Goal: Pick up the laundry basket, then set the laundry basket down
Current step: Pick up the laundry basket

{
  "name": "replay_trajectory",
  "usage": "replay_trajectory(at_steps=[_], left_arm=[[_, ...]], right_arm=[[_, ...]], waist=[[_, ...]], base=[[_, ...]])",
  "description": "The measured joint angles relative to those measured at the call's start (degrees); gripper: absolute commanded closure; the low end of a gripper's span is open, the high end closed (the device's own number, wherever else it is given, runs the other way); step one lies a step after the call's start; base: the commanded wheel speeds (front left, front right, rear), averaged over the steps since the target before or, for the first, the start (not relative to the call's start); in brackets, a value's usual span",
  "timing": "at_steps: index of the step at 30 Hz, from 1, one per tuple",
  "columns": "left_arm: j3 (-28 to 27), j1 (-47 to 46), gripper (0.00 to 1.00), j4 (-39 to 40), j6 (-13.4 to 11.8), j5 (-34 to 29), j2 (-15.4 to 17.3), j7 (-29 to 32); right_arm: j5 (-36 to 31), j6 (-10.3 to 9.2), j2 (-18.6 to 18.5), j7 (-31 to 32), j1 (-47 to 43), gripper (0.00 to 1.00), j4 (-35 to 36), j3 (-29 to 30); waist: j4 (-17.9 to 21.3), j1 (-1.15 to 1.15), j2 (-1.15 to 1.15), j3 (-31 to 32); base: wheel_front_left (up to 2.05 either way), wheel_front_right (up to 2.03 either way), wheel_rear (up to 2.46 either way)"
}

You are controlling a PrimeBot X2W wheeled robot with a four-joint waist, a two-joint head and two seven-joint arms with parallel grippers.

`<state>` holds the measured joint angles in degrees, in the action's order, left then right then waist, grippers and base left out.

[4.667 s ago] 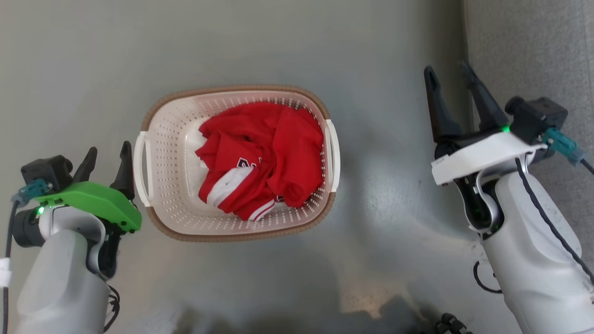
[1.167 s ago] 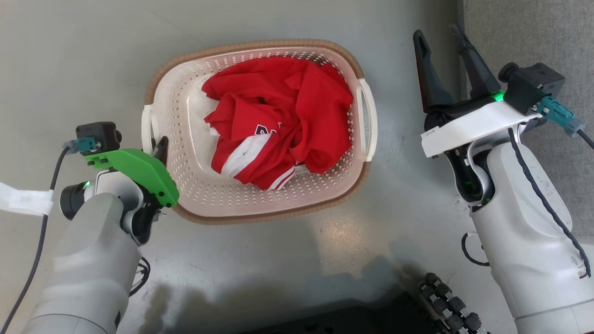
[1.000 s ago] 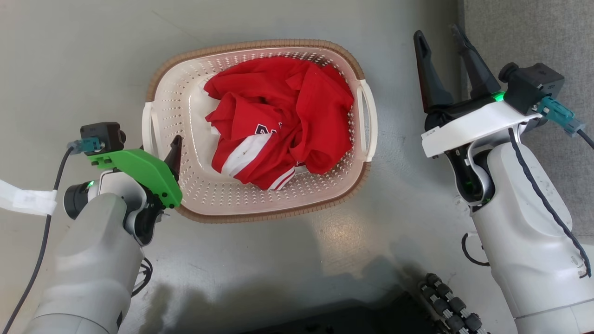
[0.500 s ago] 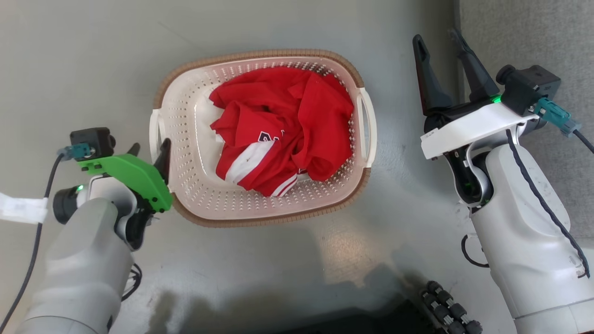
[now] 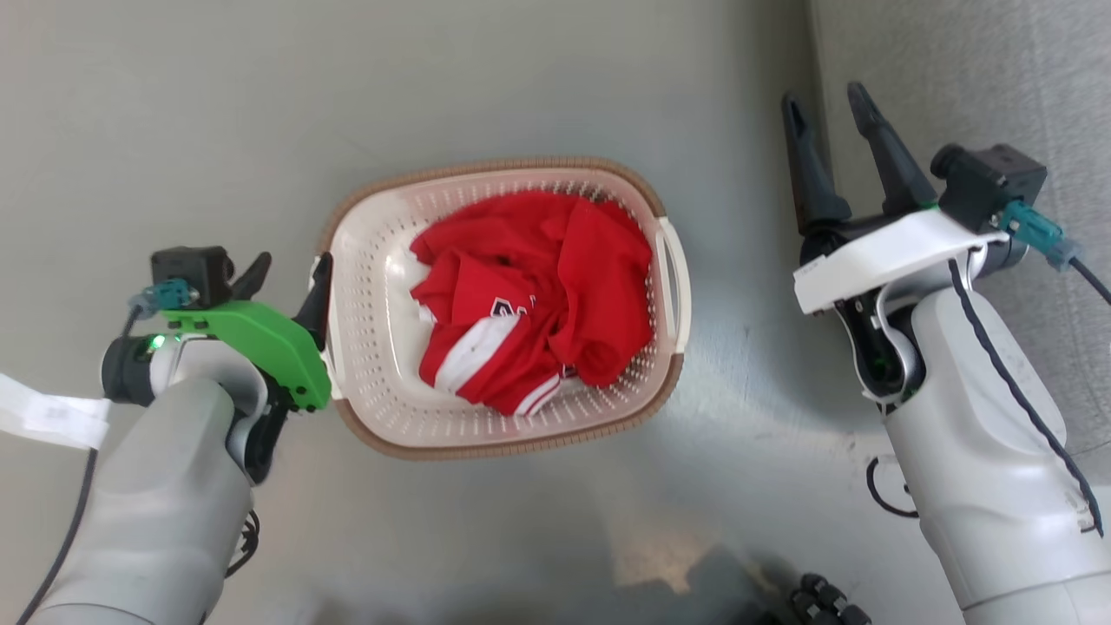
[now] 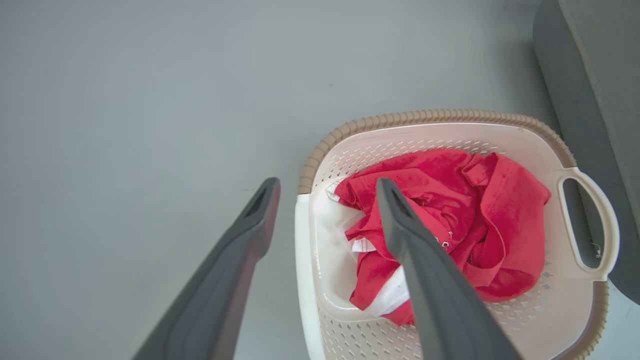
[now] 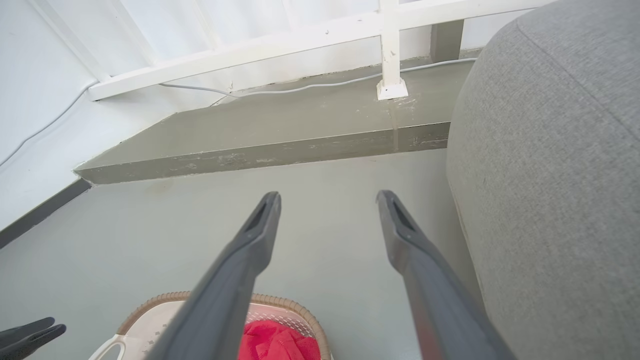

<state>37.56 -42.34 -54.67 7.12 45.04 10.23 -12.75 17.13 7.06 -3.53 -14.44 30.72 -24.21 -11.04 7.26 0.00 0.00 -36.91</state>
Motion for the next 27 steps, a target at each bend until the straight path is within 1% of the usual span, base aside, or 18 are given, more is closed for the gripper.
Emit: replay_trajectory(at_steps=[6,10,13,15,22,27], left_arm=[[1.8,1.1,0.0,2.7,0.0,-1.0,0.7,-1.2],[1.7,2.4,0.0,4.2,0.0,-1.1,1.9,-1.7],[1.7,3.3,0.0,5.1,0.0,-1.1,2.2,-1.7],[1.4,4.5,0.0,6.3,0.0,-1.5,2.3,-1.7],[-4.3,6.8,0.0,13.4,0.0,-3.5,3.4,-1.7],[-8.4,11.4,0.0,18.3,-0.1,-4.4,3.8,-1.7]], right_arm=[[0.1,0.0,0.0,0.0,-2.0,0.0,-0.5,1.2],[0.1,0.0,0.0,0.0,-2.9,0.0,-0.4,1.7],[0.1,0.0,0.0,0.0,-3.5,0.0,-0.3,2.1],[0.0,0.0,0.0,0.0,-4.7,0.0,0.0,2.7],[0.0,0.0,-0.1,0.0,-8.5,0.0,1.4,4.4],[-0.4,0.0,0.0,0.0,-11.0,0.0,2.4,4.3]], waist=[[-0.3,0.0,0.0,4.6],[-0.6,0.0,0.0,7.7],[-0.8,0.0,0.0,9.3],[-1.1,0.0,0.0,11.7],[-2.1,0.0,0.0,17.4],[-2.7,0.0,0.0,21.4]], base=[[0.0,0.0,0.0],[0.0,0.0,0.0],[0.0,0.0,0.0],[0.0,0.0,0.0],[0.0,0.0,0.0],[0.0,0.0,0.0]])
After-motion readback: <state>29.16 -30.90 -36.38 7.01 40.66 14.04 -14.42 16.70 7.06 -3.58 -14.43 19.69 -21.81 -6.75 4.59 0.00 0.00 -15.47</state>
